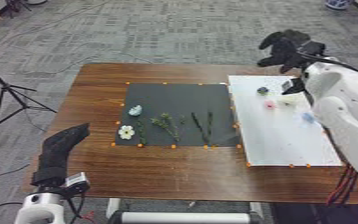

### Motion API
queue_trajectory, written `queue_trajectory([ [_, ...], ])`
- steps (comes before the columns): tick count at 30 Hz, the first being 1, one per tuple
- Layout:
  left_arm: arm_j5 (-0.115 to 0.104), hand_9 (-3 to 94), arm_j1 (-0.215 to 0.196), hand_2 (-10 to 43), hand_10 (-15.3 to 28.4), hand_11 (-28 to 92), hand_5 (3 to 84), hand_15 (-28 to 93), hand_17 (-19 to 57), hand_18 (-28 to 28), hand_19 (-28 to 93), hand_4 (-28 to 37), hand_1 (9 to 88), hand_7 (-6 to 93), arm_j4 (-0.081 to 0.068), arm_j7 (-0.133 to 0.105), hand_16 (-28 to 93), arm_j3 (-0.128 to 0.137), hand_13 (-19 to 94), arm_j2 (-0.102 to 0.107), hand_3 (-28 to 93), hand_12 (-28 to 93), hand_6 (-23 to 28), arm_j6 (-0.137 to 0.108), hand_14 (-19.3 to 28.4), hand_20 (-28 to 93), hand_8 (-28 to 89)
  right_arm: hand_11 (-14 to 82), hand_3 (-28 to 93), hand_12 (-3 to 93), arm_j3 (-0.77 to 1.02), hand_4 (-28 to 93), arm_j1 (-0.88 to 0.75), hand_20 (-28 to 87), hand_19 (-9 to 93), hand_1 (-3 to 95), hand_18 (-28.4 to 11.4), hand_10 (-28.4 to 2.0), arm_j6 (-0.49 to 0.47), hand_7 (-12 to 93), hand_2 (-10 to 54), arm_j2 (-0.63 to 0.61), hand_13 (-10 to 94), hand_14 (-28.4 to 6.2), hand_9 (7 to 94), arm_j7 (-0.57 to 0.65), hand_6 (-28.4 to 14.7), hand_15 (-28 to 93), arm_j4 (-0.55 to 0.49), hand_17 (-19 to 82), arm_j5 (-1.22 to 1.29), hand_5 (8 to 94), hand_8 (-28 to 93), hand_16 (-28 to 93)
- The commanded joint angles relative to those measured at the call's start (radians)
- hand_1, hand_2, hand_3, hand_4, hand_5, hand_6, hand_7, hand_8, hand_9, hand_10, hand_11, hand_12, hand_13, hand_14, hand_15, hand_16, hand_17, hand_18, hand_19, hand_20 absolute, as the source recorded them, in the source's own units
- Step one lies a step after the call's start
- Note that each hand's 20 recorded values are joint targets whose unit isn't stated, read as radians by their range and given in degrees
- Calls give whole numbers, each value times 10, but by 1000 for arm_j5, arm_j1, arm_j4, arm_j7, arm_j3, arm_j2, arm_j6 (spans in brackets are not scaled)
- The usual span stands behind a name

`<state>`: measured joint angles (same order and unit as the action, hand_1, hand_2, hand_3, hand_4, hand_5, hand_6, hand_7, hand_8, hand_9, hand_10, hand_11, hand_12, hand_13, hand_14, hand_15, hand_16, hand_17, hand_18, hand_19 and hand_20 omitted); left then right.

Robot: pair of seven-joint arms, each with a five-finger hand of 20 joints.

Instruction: Arrange flowers

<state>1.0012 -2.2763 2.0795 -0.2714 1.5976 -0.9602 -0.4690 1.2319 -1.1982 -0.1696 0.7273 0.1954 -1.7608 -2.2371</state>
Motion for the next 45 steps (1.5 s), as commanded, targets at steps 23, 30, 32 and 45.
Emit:
queue_trajectory([
  [23,23,501,-45,-15,140,191,543,151,46,113,109,-280,267,175,24,23,-17,4,382,-41,681,95,-24,40,153,148,-109,252,649,244,340,-163,-510,487,932,360,-156,-110,8,200,-95,46,845,-63,783,107,-8,562,134,552,-74,593,-65,346],
  [30,25,501,-49,-15,140,190,543,151,46,114,109,-280,265,175,25,22,-16,1,381,-48,683,95,-24,45,153,147,-109,263,650,243,283,-169,-498,488,932,360,-149,-107,116,208,-95,72,858,-57,807,102,-11,566,179,571,-78,610,-65,345],
  [32,20,501,-49,-15,141,190,543,150,46,113,109,-281,266,175,24,22,-16,-1,381,-50,682,95,-24,44,153,147,-109,266,648,242,271,-171,-488,491,932,361,-147,-109,131,213,-95,76,871,-52,821,108,-17,562,184,585,-79,626,-66,342],
  [45,20,500,-54,-13,140,189,544,150,45,114,111,-281,264,173,26,28,-16,0,381,-54,683,95,-23,52,153,147,-108,267,623,241,70,-174,-264,491,932,376,-136,-117,185,213,-95,113,911,-43,881,140,-27,535,303,627,-97,713,-67,349],
])
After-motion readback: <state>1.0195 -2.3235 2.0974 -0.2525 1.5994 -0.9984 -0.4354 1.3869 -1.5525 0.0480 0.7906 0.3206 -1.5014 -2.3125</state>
